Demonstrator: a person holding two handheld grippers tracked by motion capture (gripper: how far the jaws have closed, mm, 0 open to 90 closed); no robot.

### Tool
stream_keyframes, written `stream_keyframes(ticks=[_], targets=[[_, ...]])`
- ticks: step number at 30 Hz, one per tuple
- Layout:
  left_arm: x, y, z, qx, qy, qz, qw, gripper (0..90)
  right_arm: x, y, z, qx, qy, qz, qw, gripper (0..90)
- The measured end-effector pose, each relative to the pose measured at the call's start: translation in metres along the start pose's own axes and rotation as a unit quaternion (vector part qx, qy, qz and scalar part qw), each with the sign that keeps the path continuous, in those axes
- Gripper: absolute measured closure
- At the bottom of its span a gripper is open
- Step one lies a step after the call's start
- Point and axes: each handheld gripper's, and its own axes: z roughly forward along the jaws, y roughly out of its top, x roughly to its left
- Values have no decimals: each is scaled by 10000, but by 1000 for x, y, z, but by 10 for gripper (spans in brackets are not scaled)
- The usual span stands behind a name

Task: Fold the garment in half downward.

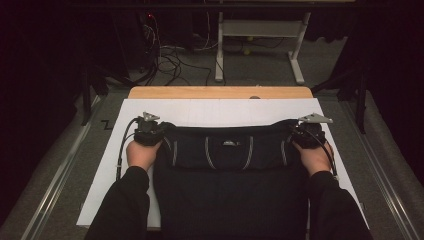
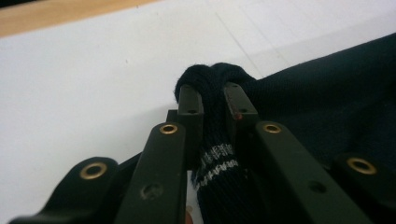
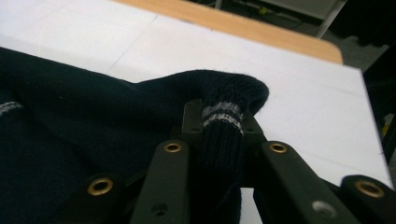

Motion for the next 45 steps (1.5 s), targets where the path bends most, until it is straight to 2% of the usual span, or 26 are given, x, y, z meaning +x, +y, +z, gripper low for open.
stream_keyframes(ticks=[3,7,12,14,17,20,22,26,30,32,33,36,39,43,45], targets=[[0,-5,6,61,-54,-78,9999,725,3,-6,5,106,4,-65,9999,773],[5,-9,5,132,-142,-357,9992,542,0,-12,8,169,35,94,9998,636],[7,-13,-11,-136,-219,-557,9981,438,-5,-16,-3,49,118,310,9994,482],[5,-15,-17,-178,-279,-555,9979,418,-6,-18,-10,-74,121,395,9991,453],[2,-19,-27,-331,-471,-556,9968,404,-5,-23,-19,-128,320,527,9980,418],[-1,-23,-36,-441,-590,-569,9957,396,1,-28,-28,-253,502,463,9973,393],[-5,-26,-41,-456,-660,-542,9953,380,4,-30,-33,-321,579,477,9967,369],[-15,-31,-45,-474,-988,-507,9927,329,9,-33,-40,-422,776,558,9945,327],[-28,-35,-44,-488,-1176,-384,9911,208,15,-35,-43,-407,880,514,9940,271],[-33,-37,-40,-392,-1261,-335,9907,132,18,-36,-42,-359,945,543,9934,228],[-36,-38,-37,-333,-1290,-287,9907,123,19,-37,-40,-306,970,538,9934,201],[-41,-41,-30,-193,-1335,-224,9906,123,24,-39,-32,-83,1050,523,9931,186],[-46,-44,-26,36,-1331,-194,9909,128,28,-43,-30,40,1099,483,9928,226],[-53,-54,-30,106,-1329,83,9910,190,30,-53,-37,155,1142,500,9921,274],[-56,-60,-31,231,-1273,245,9913,241,32,-60,-40,227,1190,428,9917,304]])
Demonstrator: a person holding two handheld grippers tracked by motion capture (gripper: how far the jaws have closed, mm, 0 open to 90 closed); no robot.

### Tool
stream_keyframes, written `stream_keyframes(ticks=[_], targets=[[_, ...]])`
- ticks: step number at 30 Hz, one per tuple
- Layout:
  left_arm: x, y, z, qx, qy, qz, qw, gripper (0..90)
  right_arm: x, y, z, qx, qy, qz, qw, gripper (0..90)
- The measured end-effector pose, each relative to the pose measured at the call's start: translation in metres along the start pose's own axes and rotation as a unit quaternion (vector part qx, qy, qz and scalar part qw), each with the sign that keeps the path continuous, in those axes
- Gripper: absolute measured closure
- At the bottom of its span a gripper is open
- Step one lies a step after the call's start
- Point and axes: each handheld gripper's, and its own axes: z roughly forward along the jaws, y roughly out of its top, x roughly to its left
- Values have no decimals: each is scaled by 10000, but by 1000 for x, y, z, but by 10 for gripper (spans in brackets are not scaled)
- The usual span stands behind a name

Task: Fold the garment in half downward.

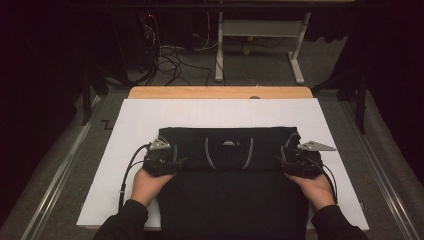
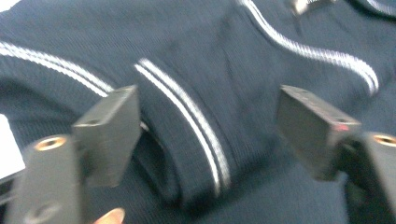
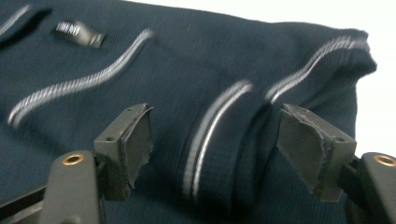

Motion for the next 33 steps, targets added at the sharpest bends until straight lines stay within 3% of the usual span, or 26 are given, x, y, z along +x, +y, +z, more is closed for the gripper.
stream_keyframes(ticks=[3,12,18,21,27,33], targets=[[-3,-6,-3,90,88,63,9999,288,3,-9,-2,139,148,-6,9998,350],[-10,-18,-4,-86,330,227,9992,530,4,-18,-2,220,-109,-70,9997,549],[-11,-18,-4,-124,275,260,9992,682,12,-18,-3,160,-270,-420,9986,728],[-9,-17,-7,-202,178,152,9995,706,16,-18,-4,81,-329,-577,9978,757],[-16,-15,-26,-517,18,184,9985,718,17,-16,-19,-229,-219,-602,9977,760],[-28,-17,-46,-673,-25,448,9967,716,22,-22,-38,-434,-91,-665,9968,760]])
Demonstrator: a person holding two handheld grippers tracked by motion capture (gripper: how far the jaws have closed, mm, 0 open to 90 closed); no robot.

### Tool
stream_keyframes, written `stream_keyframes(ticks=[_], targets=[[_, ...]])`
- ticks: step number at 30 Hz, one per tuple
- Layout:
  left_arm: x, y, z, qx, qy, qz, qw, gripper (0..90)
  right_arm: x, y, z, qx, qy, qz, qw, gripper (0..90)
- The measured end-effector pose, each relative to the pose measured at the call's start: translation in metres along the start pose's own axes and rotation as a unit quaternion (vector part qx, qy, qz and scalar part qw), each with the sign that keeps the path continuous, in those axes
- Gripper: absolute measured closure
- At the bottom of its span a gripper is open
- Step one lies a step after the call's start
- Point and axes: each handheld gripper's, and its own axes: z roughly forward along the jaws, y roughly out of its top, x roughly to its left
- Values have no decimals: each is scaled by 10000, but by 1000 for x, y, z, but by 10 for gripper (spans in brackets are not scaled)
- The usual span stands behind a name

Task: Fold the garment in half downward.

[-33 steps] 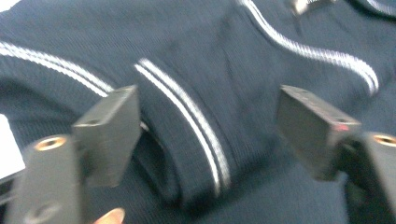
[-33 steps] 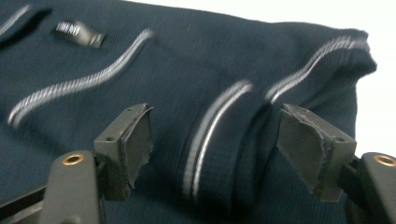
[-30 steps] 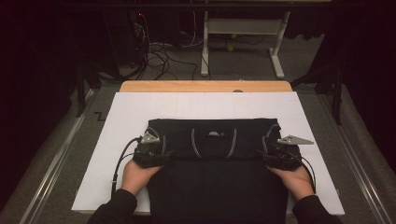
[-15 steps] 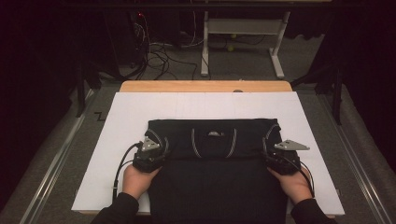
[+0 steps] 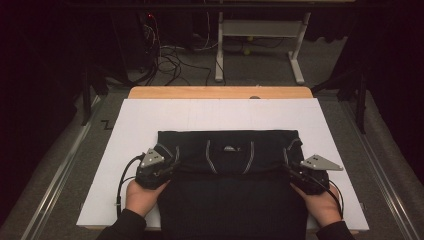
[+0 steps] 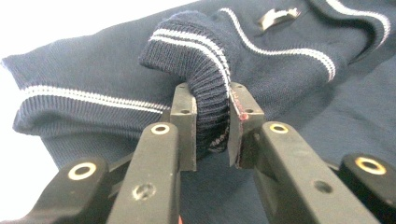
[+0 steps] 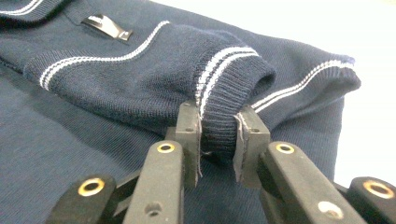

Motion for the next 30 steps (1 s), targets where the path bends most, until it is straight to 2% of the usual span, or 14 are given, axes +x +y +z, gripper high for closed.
stream_keyframes(ticks=[6,16,21,26,30], targets=[[-10,-10,-15,75,-132,87,9998,715,2,-9,-22,-109,133,24,9998,759],[-22,-29,-26,309,-209,142,9992,713,15,-30,-42,19,241,-138,9996,759],[-22,-40,-19,637,-246,83,9976,711,21,-40,-46,152,268,-233,9993,758],[-27,-42,-25,555,-271,108,9980,710,22,-44,-49,195,297,-198,9992,757],[-29,-44,-27,580,-311,123,9978,709,23,-47,-53,193,305,-224,9991,757]])
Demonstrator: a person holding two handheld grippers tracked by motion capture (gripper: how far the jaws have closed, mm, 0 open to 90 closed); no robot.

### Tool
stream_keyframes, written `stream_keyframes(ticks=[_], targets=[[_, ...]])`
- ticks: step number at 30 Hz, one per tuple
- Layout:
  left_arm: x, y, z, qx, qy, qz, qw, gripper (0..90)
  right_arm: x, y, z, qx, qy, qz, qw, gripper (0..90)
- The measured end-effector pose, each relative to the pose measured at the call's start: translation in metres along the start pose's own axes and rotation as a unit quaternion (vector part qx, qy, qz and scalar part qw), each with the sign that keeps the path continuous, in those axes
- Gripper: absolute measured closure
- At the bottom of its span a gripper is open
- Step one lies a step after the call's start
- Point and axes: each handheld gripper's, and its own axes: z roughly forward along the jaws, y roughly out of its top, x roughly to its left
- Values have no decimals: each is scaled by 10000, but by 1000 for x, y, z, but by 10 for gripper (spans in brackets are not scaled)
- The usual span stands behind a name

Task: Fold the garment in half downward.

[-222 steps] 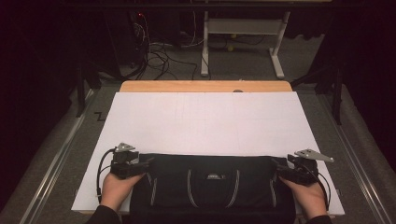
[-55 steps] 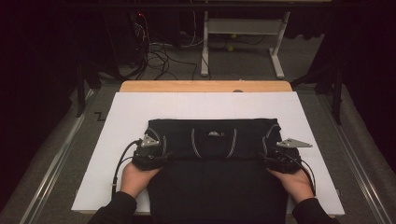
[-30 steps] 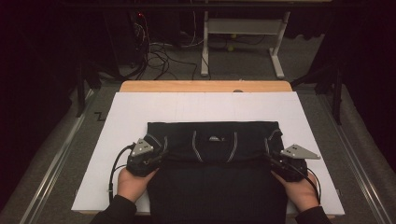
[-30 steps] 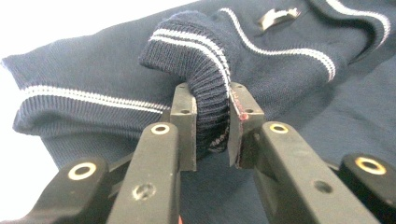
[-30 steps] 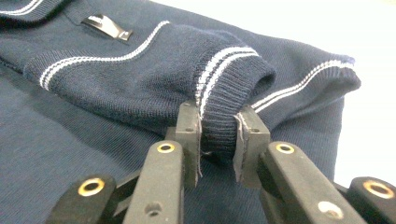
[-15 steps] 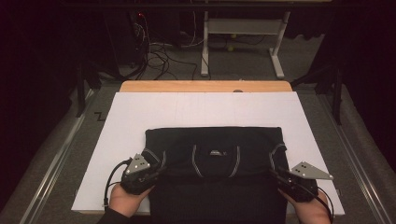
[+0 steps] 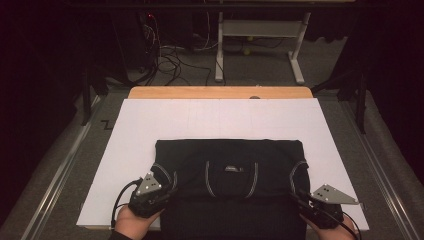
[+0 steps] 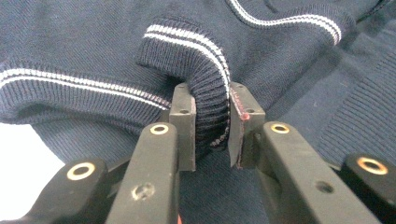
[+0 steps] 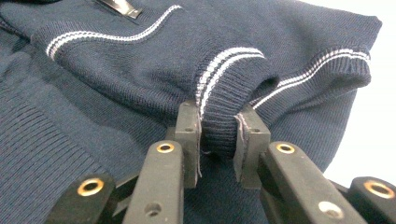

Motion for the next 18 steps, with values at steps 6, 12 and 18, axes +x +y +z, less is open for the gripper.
stream_keyframes(ticks=[6,12,18], targets=[[-2,-4,0,91,-71,-14,9999,705,0,-4,-2,68,4,-20,10000,755],[2,-6,4,195,-142,-136,9996,544,1,-8,3,254,77,14,9996,612],[3,2,2,7,-7,-198,9998,380,-4,-1,0,-23,157,301,9994,450]])
